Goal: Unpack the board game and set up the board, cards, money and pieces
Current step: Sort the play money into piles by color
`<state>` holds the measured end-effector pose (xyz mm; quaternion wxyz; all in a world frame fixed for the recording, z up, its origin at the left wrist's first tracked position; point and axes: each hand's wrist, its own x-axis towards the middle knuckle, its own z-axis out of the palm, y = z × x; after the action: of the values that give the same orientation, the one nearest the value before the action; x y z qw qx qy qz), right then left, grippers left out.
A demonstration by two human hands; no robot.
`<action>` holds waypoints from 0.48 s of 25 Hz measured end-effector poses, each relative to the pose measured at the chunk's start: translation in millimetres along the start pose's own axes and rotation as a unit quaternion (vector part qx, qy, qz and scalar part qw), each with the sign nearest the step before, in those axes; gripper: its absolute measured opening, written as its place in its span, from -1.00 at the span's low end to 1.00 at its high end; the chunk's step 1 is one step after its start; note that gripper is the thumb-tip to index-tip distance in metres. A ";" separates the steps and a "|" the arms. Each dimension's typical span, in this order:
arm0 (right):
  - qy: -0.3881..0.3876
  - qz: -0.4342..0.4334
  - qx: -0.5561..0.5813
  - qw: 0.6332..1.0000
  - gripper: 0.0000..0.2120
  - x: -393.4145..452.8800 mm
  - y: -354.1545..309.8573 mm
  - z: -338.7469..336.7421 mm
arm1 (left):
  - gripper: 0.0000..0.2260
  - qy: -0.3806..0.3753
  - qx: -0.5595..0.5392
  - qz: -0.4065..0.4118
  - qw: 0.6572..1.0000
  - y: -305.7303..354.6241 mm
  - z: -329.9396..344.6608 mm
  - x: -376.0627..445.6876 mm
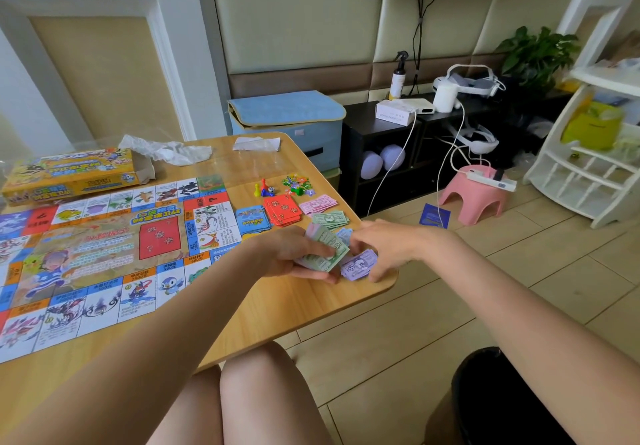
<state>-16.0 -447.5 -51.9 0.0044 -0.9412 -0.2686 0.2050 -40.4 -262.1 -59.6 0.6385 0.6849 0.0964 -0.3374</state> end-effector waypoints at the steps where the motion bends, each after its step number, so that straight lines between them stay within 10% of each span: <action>1: 0.002 -0.001 0.003 1.000 -0.57 0.0 0.4 0.0 | -0.78 0.005 0.004 0.001 1.000 0.9 -2.2 -0.6; 12: 0.031 -0.007 0.008 0.999 -0.58 0.2 3.1 -6.9 | -0.84 -0.003 -0.010 0.027 1.000 0.5 -2.7 -3.7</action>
<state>-11.6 -449.3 -46.0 0.0219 -0.9451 -0.2736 0.1777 -42.0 -258.5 -57.1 0.6544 0.6801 0.0792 -0.3209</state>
